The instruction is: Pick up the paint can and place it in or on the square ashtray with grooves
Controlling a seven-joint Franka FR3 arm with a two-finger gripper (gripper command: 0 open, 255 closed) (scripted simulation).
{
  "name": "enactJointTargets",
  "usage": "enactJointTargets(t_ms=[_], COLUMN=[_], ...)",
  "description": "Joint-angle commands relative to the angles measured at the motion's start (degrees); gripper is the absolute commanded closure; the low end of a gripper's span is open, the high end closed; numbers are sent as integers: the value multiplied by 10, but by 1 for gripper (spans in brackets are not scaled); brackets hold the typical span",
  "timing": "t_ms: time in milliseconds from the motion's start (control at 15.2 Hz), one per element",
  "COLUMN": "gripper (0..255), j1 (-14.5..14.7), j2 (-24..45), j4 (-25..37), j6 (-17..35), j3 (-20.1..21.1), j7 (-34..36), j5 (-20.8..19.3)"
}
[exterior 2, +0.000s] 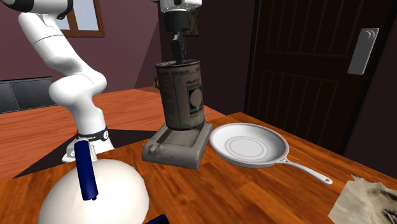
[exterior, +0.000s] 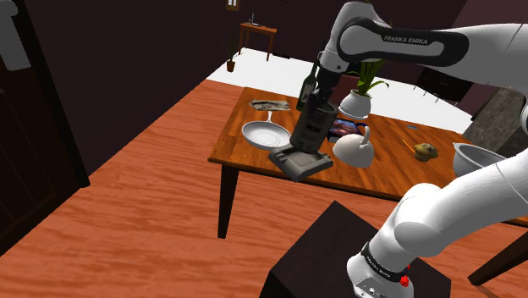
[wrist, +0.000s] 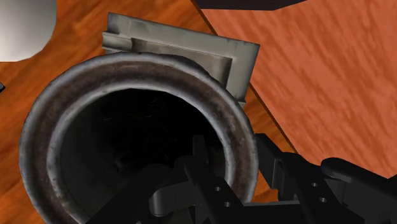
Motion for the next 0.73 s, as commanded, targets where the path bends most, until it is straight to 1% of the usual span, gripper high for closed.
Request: enactJointTargets(t_ms=[0,396,660], gripper=[255,255,255], j1=[0,-1,-1], j2=[-3,-4,-4], j4=[-16,-65,-65], j6=[16,64,64], j3=[0,-2,-1], j7=[2,3,3], j5=[-1,-3,-2])
